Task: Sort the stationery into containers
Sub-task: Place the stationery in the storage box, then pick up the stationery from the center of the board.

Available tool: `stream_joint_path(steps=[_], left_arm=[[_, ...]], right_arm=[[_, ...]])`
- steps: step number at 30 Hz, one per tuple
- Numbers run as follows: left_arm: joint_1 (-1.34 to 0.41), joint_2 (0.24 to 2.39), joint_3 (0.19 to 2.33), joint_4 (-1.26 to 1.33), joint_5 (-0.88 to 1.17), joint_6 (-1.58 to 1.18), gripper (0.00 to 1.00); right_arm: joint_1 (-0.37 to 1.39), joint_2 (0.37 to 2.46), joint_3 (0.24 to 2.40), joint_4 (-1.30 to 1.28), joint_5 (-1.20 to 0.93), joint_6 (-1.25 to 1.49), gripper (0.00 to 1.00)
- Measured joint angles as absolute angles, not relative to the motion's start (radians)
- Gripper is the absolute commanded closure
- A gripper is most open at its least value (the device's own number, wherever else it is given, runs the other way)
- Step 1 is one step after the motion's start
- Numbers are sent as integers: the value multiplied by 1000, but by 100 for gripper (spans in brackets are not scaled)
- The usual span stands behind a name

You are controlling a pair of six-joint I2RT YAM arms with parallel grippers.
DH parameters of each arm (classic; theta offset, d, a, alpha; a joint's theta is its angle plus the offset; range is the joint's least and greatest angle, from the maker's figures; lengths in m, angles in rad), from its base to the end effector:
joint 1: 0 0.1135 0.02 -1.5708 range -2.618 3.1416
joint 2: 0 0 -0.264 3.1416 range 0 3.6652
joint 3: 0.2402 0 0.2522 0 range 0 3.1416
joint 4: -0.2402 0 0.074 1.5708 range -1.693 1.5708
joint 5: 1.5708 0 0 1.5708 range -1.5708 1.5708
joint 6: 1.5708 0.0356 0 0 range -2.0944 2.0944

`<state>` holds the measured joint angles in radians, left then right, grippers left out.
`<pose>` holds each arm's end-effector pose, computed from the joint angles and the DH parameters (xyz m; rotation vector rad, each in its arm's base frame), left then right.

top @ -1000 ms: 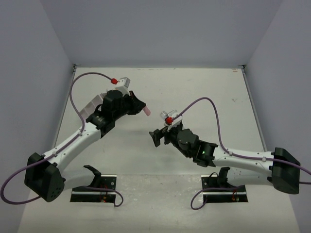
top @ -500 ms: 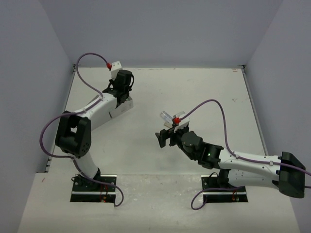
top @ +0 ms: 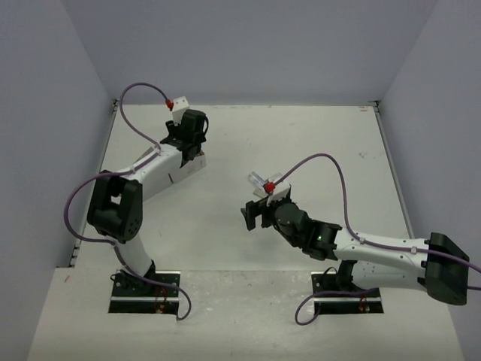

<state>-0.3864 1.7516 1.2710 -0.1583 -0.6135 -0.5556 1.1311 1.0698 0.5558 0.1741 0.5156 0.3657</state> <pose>0.3738 -0.1299 0.2517 -0.5001 2.0211 0.1111 0.1159 0.2052 0.2419 -0.3745 1.8632 0.5379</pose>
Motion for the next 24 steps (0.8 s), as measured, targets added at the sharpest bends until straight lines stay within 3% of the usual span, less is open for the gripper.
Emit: stream_joint_path(steps=[7,12,21,24], left_arm=[[-412,1462,1226,-182,-493,-557,1],[-446,1172,1154,-185,-327,-557,0],[-450,841,1003,-353,-115,-515,0],[-450,764,995,-416,-87,-479,0]], right_arm=[[900,1077,628,-4,432,517,1],[785,1152,737,-156,424,559,8],[697,1315,806,-265,354,411,50],[642,1395,856,-275,290,360,54]])
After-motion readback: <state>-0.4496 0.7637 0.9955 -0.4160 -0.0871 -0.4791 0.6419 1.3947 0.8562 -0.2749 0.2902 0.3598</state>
